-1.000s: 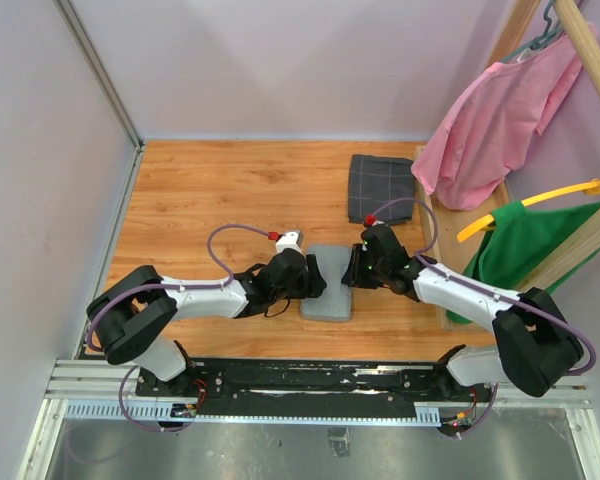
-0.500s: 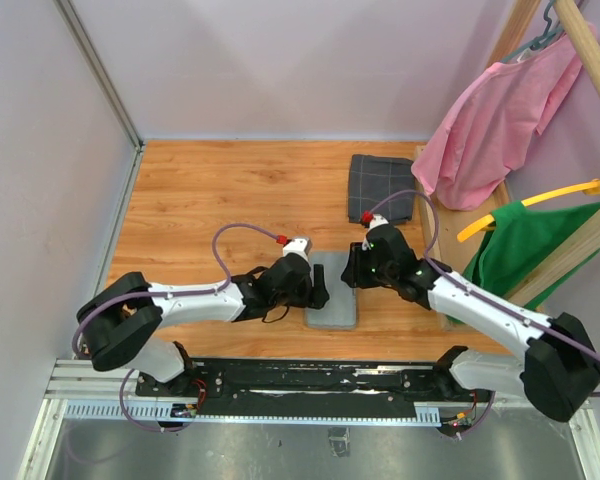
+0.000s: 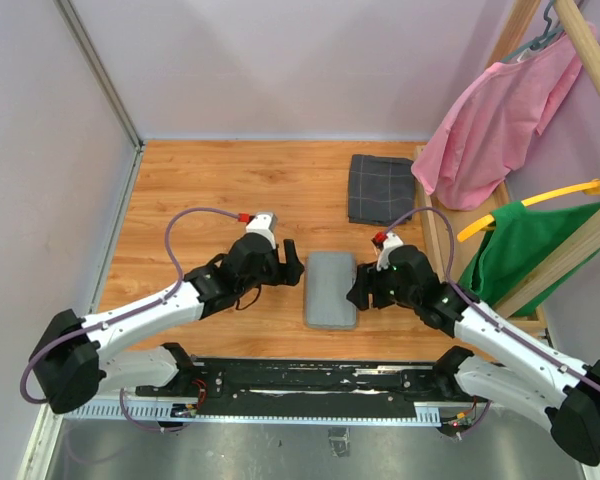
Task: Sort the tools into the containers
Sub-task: Close the storage box at the center of the board.
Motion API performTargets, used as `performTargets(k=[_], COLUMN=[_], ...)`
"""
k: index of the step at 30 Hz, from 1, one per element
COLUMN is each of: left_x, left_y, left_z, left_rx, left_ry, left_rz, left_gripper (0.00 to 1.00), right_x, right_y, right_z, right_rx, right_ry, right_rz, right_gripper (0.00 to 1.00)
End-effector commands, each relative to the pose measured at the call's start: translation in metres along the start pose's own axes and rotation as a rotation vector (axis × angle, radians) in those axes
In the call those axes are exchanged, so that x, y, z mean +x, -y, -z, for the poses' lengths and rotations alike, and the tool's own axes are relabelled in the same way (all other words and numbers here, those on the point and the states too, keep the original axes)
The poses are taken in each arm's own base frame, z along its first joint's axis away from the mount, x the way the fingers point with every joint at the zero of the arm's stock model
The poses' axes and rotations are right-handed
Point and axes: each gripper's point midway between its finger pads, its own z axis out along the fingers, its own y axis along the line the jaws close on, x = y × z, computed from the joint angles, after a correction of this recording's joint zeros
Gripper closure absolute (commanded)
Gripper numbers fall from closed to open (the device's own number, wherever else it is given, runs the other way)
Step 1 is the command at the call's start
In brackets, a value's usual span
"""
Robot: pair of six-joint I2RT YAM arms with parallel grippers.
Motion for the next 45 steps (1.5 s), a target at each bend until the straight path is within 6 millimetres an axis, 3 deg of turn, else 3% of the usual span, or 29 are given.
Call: performTargets(k=[1,8,12,24,36,45], left_x=[-0.004,-0.023,-0.030,-0.031,-0.039,-0.047], left_y=[-0.032,-0.059,-0.067,-0.075,-0.079,-0.090], left_z=[0.010,0.021,0.026,0.033,0.048,0.061], left_rx=[-0.089,-0.124,-0.150,-0.169,-0.185,-0.243], left_ry=[0.002,0.034,0.039,0.042,0.068,0.131], left_rz=[-0.020,0.042,0.037,0.029,0.022,0.076], left_gripper=[0.16,0.14,0.14,0.14,0.14,0.13], right_x=[0.032,0.072,0.079,0.055,0.036,0.006], right_y=[-0.005,-0.008,-0.003,-0.005,-0.013,-0.027], right_z=[0.008,0.003,-0.004,-0.039,-0.078,-0.114], right_rx=[-0.051,-0.030,0.009,0.010,-0.069,-0.123], right_ry=[-0.069,-0.162,-0.182,-0.294,-0.358,-0.320], right_rz=[0.060,0.144,0.186,0.516,0.663,0.737], right_gripper=[0.35,0.21,0.14,0.01,0.01,0.01])
